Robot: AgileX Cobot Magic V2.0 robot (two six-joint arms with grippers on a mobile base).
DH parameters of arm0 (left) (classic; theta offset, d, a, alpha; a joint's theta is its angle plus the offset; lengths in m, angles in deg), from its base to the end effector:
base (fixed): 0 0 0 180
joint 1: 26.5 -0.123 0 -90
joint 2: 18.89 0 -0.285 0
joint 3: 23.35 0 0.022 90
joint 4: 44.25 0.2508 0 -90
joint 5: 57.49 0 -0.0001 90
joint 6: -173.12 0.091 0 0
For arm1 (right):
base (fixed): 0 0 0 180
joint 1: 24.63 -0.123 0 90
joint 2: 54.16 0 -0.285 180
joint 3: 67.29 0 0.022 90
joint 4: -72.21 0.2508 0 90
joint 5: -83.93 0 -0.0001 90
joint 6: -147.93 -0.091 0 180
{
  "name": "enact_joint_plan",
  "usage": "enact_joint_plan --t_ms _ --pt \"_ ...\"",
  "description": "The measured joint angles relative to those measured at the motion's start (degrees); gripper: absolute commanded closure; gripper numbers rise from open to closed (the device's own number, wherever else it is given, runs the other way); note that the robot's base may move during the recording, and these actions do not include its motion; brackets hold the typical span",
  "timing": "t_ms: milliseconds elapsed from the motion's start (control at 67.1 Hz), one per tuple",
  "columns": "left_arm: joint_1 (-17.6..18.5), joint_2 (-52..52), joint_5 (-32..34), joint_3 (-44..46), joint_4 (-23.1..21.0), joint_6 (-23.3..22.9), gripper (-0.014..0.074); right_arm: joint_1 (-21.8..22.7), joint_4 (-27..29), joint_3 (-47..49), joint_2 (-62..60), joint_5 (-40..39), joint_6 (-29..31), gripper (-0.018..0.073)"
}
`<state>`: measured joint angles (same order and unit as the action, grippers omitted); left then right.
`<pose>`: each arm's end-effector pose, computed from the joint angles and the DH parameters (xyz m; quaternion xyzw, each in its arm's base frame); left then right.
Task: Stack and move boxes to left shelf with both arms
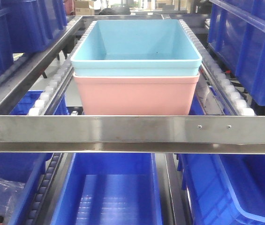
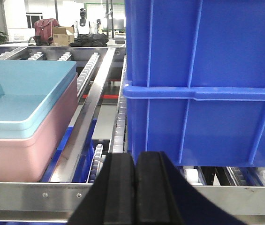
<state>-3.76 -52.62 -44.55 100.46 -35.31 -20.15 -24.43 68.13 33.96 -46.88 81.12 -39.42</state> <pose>0.0932 -0.0425 0.3238 0.1119 0.6133 -0.1950 0.7571 0.0563 0.0001 0.2091 0.0188 0.6638 0.0212 0.7473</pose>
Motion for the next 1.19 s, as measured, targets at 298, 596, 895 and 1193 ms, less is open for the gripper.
enact_joint_plan --t_ms 298,596,895,1193 --pt "-11.0 13.0 0.3 -14.5 -14.4 18.8 0.0599 0.0 0.0 0.0 -0.1 -0.1 0.0 0.0510" --pt "-16.8 25.3 -5.4 -22.5 -12.7 16.5 0.0599 0.0 0.0 0.0 -0.1 -0.1 0.0 0.0510" --pt "-17.2 26.6 -3.7 -22.7 -9.6 16.3 0.0599 0.0 0.0 0.0 -0.1 -0.1 0.0 0.0510" --pt "-17.2 26.6 -8.2 -22.8 -10.2 16.3 0.0599 0.0 0.0 0.0 -0.1 -0.1 0.0 0.0510"
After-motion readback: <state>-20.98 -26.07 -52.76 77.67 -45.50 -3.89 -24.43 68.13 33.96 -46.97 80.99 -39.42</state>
